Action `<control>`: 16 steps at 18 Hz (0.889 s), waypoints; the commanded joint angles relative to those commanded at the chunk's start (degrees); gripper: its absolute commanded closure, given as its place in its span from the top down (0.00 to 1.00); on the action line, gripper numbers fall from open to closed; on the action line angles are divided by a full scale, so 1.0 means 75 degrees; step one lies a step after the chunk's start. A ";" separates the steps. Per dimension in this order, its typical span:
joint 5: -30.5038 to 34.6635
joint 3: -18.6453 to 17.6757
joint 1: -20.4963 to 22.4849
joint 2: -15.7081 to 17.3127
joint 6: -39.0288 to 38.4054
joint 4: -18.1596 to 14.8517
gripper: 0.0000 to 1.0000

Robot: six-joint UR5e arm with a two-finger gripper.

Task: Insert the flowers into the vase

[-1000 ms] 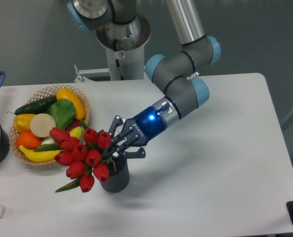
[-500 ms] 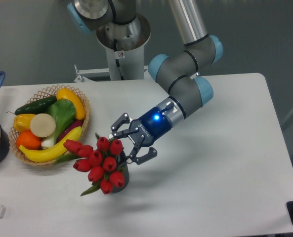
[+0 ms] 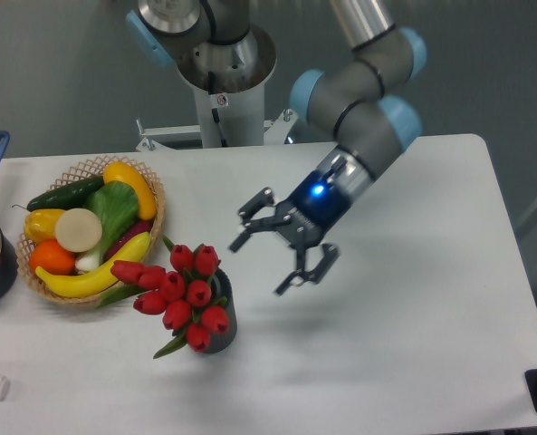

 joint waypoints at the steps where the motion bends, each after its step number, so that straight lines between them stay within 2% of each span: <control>1: 0.0819 0.0070 0.0188 0.0223 0.0337 -0.0012 1.00; 4: 0.1317 0.0235 0.0808 0.0598 0.0423 -0.0023 1.00; 6: 0.2054 0.0270 0.1209 0.0951 0.0434 -0.0070 1.00; 8: 0.3490 0.0585 0.1221 0.0987 0.0493 -0.0094 1.00; 9: 0.4311 0.0586 0.1221 0.1033 0.0586 -0.0094 1.00; 10: 0.4876 0.0702 0.1221 0.1092 0.0703 -0.0198 1.00; 11: 0.5021 0.0773 0.1198 0.1127 0.0855 -0.0408 1.00; 12: 0.5046 0.0878 0.1233 0.1232 0.1088 -0.0793 1.00; 13: 0.5057 0.1135 0.1349 0.1360 0.1752 -0.1563 1.00; 14: 0.5058 0.1416 0.1721 0.1443 0.2501 -0.2417 1.00; 16: 0.5046 0.1710 0.2320 0.1525 0.3744 -0.3382 1.00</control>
